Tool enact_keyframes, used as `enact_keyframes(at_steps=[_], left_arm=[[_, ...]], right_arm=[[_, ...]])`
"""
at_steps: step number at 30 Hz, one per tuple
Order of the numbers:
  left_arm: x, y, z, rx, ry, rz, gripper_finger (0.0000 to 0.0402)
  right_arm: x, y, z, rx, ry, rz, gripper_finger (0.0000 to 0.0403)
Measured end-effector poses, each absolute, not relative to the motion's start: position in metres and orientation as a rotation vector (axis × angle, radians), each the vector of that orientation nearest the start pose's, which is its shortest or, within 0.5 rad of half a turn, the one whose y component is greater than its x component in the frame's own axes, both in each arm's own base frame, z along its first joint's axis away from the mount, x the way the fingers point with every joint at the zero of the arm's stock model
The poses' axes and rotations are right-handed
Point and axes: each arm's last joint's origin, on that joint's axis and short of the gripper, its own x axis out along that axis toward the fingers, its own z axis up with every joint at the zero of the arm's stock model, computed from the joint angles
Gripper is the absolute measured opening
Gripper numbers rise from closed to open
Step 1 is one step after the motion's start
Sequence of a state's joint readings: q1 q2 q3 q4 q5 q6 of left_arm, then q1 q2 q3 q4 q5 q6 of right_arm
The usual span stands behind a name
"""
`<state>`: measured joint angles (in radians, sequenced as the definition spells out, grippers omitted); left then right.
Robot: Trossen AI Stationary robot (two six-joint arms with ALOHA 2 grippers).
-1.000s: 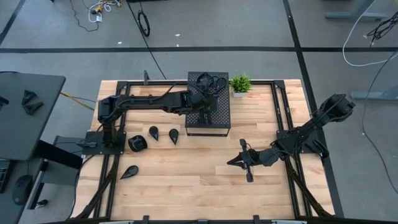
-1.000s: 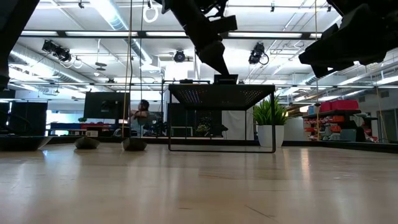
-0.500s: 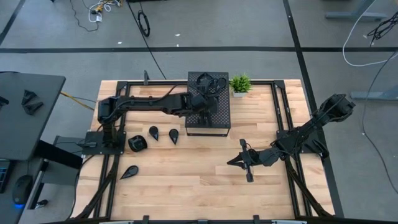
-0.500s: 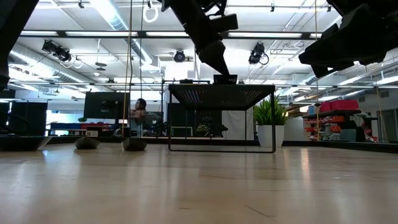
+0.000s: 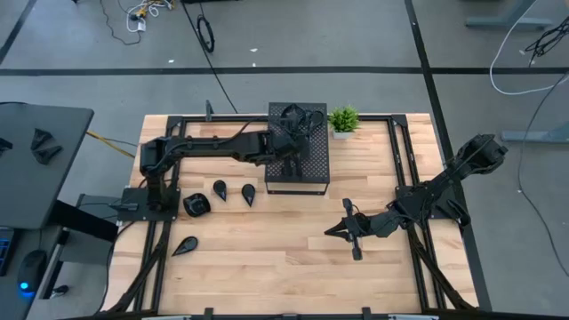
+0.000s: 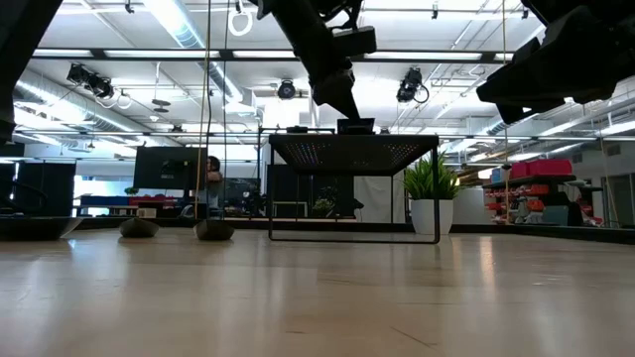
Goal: Pick & Place Mini shaped plates
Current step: Stack the black square plate on top of the black square plate on the shelf
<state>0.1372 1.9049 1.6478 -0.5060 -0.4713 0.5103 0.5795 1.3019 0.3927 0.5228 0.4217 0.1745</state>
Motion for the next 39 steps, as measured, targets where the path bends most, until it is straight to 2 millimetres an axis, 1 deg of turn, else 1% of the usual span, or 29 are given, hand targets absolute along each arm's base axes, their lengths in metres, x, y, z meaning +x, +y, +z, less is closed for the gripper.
enact_keyframes(at_steps=[4,8,16,21,24,28,31,39], left_arm=[[0.421,0.064,0.285,0.668,0.916,0.392,0.0007],[0.421,0.062,0.285,0.670,0.915,0.393,0.0004],[0.423,0.070,0.281,0.627,0.909,0.469,0.0008],[0.424,0.072,0.281,0.540,0.877,0.425,0.0009],[0.424,0.074,0.281,0.497,0.864,0.429,0.0009],[0.423,0.075,0.281,0.488,0.863,0.435,0.0011],[0.423,0.075,0.281,0.489,0.863,0.434,0.0026],[0.423,0.075,0.281,0.472,0.858,0.441,0.0095]], right_arm=[[0.203,0.119,0.166,-0.013,0.352,0.125,0.0013],[0.203,0.119,0.166,-0.013,0.351,0.125,0.0013],[0.203,0.119,0.166,-0.013,0.351,0.126,0.0013],[0.203,0.119,0.166,-0.013,0.351,0.125,0.0013],[0.203,0.119,0.166,-0.013,0.351,0.126,0.0013],[0.203,0.119,0.166,-0.013,0.351,0.125,0.0013],[0.203,0.119,0.166,-0.013,0.351,0.126,0.0013],[0.203,0.119,0.166,-0.013,0.351,0.125,0.0013]])
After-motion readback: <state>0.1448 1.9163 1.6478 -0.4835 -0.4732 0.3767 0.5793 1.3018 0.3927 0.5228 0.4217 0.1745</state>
